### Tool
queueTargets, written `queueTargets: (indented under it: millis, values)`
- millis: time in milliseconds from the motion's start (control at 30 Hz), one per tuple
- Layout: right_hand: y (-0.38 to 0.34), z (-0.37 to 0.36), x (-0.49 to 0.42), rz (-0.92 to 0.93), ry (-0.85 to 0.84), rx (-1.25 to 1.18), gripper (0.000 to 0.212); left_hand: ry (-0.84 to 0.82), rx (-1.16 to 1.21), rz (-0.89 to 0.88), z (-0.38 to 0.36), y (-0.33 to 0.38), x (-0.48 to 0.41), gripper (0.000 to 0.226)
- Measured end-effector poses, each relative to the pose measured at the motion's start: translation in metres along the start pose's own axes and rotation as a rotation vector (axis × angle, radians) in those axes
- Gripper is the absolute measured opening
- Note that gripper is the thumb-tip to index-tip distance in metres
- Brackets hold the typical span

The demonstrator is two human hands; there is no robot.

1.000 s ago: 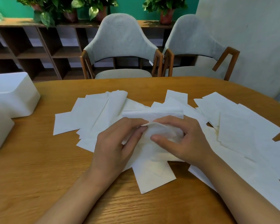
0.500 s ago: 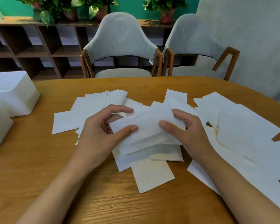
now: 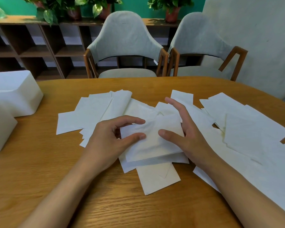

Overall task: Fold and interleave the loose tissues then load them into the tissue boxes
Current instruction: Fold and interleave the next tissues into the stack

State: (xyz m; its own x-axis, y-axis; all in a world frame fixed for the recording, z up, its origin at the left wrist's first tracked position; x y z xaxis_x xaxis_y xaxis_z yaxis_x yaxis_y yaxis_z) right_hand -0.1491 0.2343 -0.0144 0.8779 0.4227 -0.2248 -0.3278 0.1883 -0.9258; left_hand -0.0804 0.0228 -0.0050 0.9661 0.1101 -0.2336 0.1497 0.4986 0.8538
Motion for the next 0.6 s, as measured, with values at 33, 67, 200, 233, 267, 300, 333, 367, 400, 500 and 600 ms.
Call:
queueTargets:
  millis: [33, 67, 200, 233, 267, 300, 333, 367, 400, 500, 600]
  values:
    - [0.0, 0.001, 0.0, -0.006, -0.003, -0.009, 0.078, 0.003, -0.003, 0.003, 0.0, -0.001, 0.0, 0.026]
    - [0.0, 0.001, 0.0, -0.006, -0.005, -0.003, 0.078, 0.009, -0.005, 0.008, 0.0, -0.002, 0.0, 0.026]
    - [0.0, -0.001, 0.001, 0.022, 0.011, 0.074, 0.072, 0.054, 0.012, 0.023, -0.002, -0.006, 0.0, 0.023]
    - [0.0, -0.001, 0.001, 0.024, 0.014, 0.08, 0.071, 0.058, 0.024, 0.029, -0.004, -0.006, 0.0, 0.023]
    - [0.001, -0.001, 0.001, 0.024, 0.015, 0.084, 0.07, 0.057, 0.036, 0.035, -0.005, -0.007, 0.0, 0.022]
    - [0.002, -0.001, 0.001, 0.024, 0.017, 0.084, 0.069, 0.056, 0.049, 0.043, -0.006, -0.007, 0.0, 0.022]
    - [0.001, 0.0, 0.001, 0.023, 0.019, 0.081, 0.069, 0.055, 0.062, 0.053, -0.007, -0.007, 0.0, 0.022]
    - [0.002, 0.001, 0.001, 0.027, 0.021, 0.083, 0.069, 0.055, 0.069, 0.063, -0.008, -0.007, 0.0, 0.021]
    - [0.001, 0.001, 0.001, 0.033, 0.022, 0.089, 0.07, 0.052, 0.07, 0.069, -0.009, -0.007, 0.0, 0.021]
    - [-0.001, 0.0, 0.001, 0.032, 0.036, 0.091, 0.069, 0.072, 0.035, 0.043, -0.01, -0.007, 0.001, 0.021]
    - [-0.003, 0.003, 0.001, 0.041, 0.093, 0.069, 0.067, 0.166, -0.078, -0.05, -0.01, -0.005, 0.002, 0.034]
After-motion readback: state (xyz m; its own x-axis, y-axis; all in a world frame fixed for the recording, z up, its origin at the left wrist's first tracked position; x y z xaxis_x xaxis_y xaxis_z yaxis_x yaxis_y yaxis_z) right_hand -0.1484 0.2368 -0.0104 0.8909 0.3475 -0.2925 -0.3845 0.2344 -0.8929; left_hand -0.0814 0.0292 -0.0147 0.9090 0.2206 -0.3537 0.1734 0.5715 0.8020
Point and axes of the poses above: each hand's wrist, its own x-axis away from the middle knuckle, its own z-axis out of the back of the hand, y = z × x, the point moved 2 cm from there along -x, towards the middle knuckle, and after that the axes turned 3 degrees about -x, right-handed, at the moved point
